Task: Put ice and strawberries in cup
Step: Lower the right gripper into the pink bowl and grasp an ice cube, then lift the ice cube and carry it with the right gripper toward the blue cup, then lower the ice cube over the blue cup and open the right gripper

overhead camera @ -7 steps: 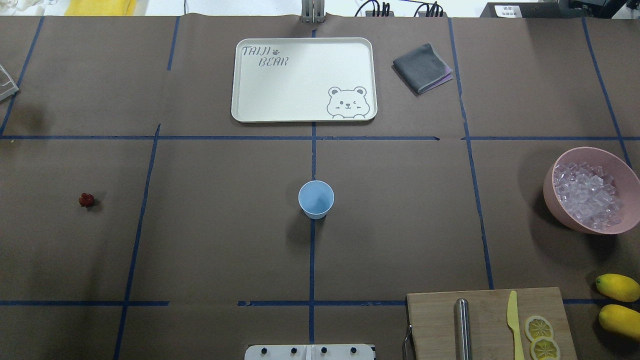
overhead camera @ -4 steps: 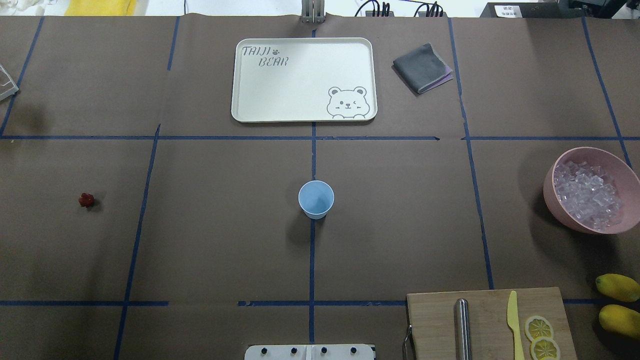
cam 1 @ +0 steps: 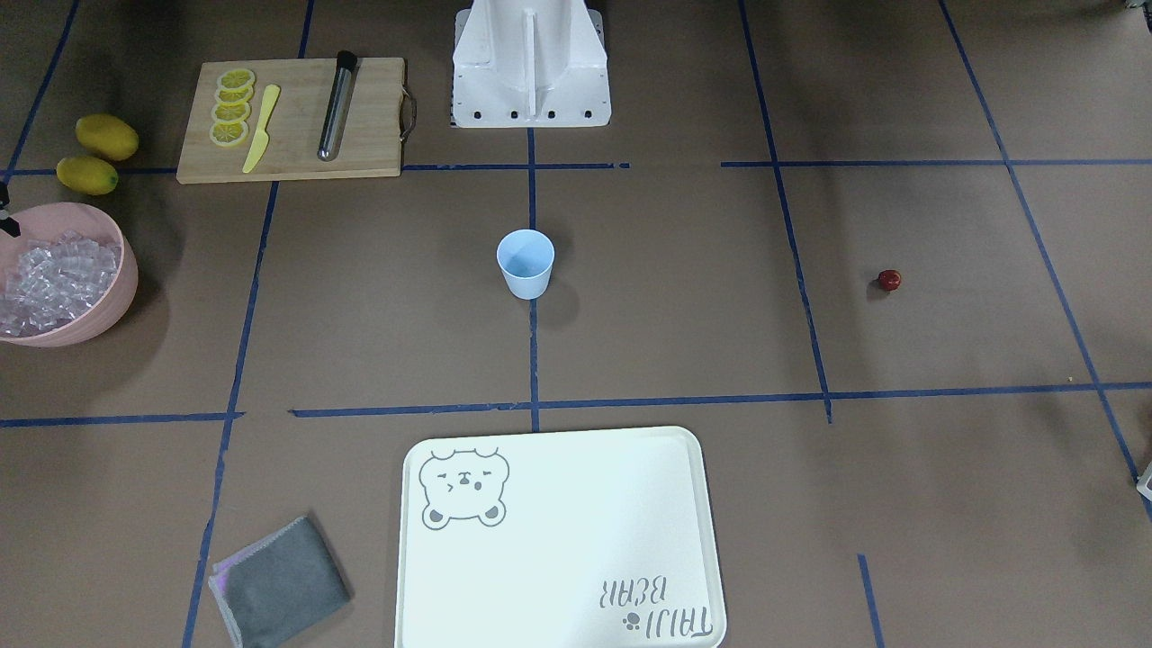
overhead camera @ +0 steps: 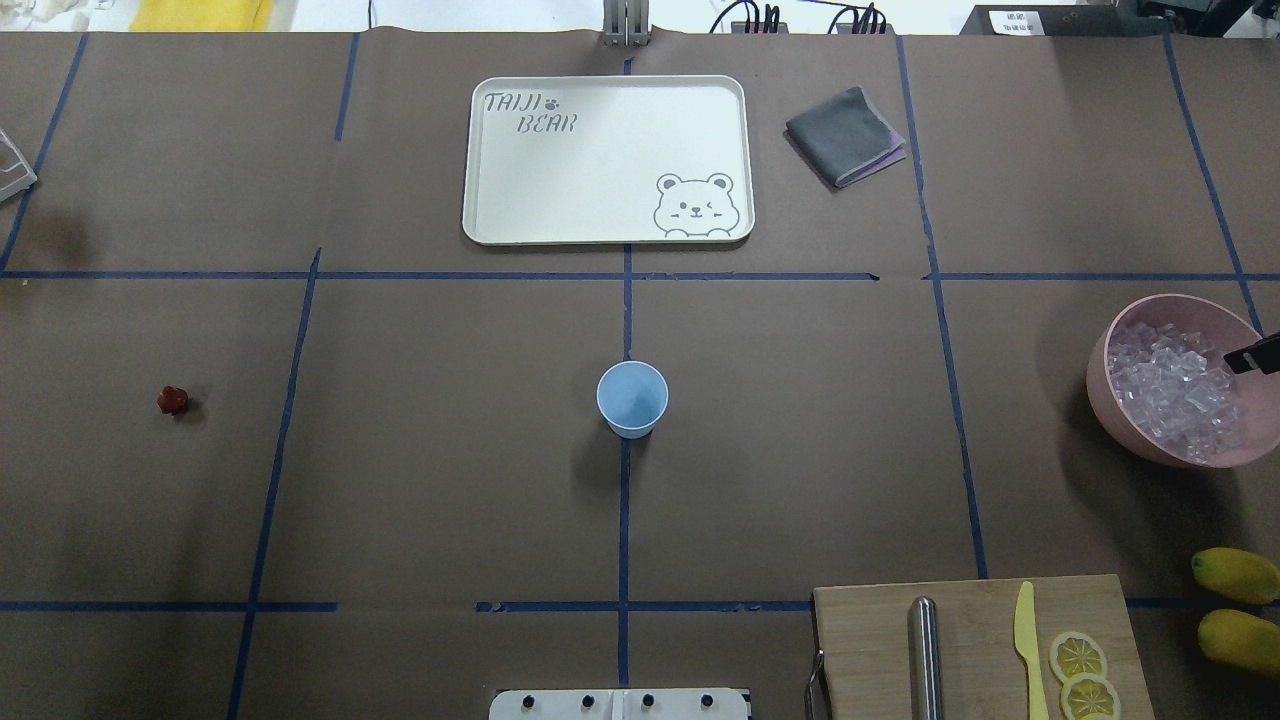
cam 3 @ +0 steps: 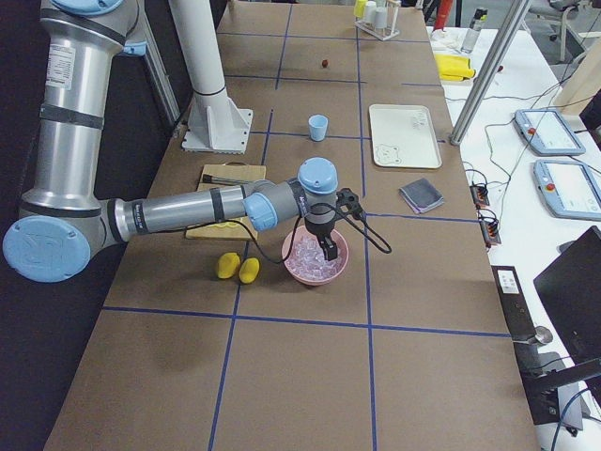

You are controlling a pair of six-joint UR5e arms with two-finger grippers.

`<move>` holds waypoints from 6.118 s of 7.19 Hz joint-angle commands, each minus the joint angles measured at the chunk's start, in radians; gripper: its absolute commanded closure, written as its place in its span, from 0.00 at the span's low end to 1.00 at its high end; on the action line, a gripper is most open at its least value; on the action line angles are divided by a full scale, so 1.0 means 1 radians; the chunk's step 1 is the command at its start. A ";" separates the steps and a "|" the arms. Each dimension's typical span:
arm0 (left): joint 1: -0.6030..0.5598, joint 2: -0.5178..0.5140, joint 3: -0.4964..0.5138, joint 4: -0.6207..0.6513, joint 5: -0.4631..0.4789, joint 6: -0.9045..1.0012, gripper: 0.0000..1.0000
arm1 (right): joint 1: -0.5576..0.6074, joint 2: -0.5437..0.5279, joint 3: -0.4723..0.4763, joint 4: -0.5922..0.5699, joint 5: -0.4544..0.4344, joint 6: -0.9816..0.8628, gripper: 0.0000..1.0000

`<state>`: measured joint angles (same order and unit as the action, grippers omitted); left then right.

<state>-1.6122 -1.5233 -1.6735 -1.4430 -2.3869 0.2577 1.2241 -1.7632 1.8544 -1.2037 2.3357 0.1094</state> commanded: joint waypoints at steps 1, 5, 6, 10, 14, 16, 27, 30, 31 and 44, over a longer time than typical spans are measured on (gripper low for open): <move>0.000 0.000 0.000 -0.001 0.000 0.002 0.00 | -0.038 -0.005 -0.021 0.036 -0.024 0.047 0.01; -0.001 0.000 0.000 -0.001 0.000 0.002 0.00 | -0.096 -0.009 -0.030 0.036 -0.052 0.078 0.02; 0.000 0.000 0.001 -0.001 0.000 0.000 0.00 | -0.115 -0.009 -0.046 0.036 -0.053 0.078 0.03; 0.000 0.000 0.000 -0.001 0.000 0.002 0.00 | -0.138 -0.009 -0.057 0.036 -0.050 0.073 0.25; 0.000 -0.002 0.000 -0.001 0.000 0.002 0.00 | -0.133 -0.018 -0.038 0.036 -0.053 0.073 0.96; -0.001 -0.002 0.000 -0.001 0.000 0.000 0.00 | -0.109 -0.025 -0.028 0.033 -0.047 0.072 0.96; 0.000 -0.003 0.000 -0.001 0.000 0.002 0.00 | -0.145 0.264 0.195 -0.215 -0.053 0.628 0.95; 0.000 -0.002 0.001 -0.001 0.000 0.002 0.00 | -0.370 0.462 0.197 -0.278 -0.172 0.925 0.95; 0.000 -0.002 0.002 -0.001 0.000 0.000 0.00 | -0.433 0.587 0.195 -0.435 -0.226 0.931 0.95; 0.000 0.000 0.012 -0.001 0.000 0.002 0.00 | -0.772 1.041 -0.187 -0.571 -0.564 1.207 0.01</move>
<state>-1.6122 -1.5233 -1.6613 -1.4435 -2.3869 0.2588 0.4533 -0.7231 1.6662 -1.7738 1.7695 1.3176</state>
